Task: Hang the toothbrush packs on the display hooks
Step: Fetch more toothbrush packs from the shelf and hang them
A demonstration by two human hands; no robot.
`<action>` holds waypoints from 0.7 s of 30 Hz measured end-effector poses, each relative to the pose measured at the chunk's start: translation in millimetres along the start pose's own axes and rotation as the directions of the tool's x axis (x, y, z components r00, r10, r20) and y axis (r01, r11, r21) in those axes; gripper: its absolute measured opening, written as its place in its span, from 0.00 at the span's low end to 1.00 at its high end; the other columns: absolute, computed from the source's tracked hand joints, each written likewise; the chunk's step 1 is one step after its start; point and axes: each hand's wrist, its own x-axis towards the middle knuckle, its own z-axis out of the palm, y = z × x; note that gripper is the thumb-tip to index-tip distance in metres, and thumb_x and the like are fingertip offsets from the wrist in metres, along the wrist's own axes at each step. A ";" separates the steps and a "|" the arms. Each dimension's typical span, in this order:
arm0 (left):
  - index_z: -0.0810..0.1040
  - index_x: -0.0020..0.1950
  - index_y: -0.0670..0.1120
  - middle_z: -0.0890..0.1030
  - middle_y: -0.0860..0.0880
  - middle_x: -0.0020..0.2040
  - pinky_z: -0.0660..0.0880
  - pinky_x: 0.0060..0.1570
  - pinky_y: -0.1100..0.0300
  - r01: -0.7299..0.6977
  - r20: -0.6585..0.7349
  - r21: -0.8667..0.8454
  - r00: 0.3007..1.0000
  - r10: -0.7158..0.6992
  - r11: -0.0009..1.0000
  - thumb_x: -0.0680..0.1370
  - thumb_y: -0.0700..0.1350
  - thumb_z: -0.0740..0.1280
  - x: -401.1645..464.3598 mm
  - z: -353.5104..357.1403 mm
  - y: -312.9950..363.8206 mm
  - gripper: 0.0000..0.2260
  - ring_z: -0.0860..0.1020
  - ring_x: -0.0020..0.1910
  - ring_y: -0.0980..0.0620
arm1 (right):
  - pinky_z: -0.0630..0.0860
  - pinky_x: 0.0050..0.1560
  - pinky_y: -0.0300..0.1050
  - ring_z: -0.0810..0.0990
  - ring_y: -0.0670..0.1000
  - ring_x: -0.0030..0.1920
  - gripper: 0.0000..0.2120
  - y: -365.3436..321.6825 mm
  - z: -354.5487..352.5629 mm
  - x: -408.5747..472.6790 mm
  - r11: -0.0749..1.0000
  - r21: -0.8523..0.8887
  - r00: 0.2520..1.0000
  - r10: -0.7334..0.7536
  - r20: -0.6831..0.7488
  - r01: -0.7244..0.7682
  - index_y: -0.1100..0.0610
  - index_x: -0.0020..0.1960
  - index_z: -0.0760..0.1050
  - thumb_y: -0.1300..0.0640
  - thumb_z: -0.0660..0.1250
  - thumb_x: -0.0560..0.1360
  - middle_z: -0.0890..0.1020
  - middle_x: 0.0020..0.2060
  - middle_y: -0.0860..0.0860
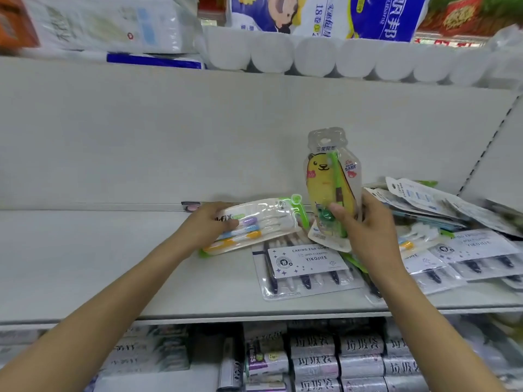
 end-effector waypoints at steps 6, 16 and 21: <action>0.77 0.50 0.48 0.79 0.51 0.42 0.71 0.39 0.58 0.008 -0.199 -0.181 0.979 -0.045 0.984 0.78 0.46 0.70 -30.5 -37.8 -21.9 0.04 0.77 0.39 0.53 | 0.82 0.45 0.40 0.86 0.46 0.46 0.08 -15.0 36.5 -2.3 0.975 0.214 0.991 0.024 0.132 -0.052 0.47 0.53 0.80 0.58 0.71 0.77 0.87 0.45 0.43; 0.77 0.49 0.47 0.85 0.51 0.41 0.72 0.33 0.70 -0.056 -0.350 -0.366 0.933 -0.082 0.929 0.83 0.42 0.63 -114.4 -86.4 -43.2 0.05 0.80 0.36 0.59 | 0.83 0.44 0.41 0.87 0.48 0.48 0.11 -39.0 108.3 -13.6 0.932 0.340 0.948 0.009 0.319 -0.123 0.55 0.59 0.80 0.59 0.71 0.77 0.87 0.48 0.47; 0.80 0.58 0.43 0.86 0.49 0.49 0.77 0.45 0.67 -0.095 -0.461 -0.463 0.875 -0.148 0.881 0.82 0.39 0.63 -152.7 -110.7 -65.1 0.08 0.82 0.46 0.56 | 0.82 0.46 0.39 0.86 0.47 0.48 0.10 -59.6 149.9 -29.9 0.923 0.363 0.900 -0.048 0.432 -0.126 0.55 0.58 0.80 0.59 0.71 0.77 0.87 0.48 0.47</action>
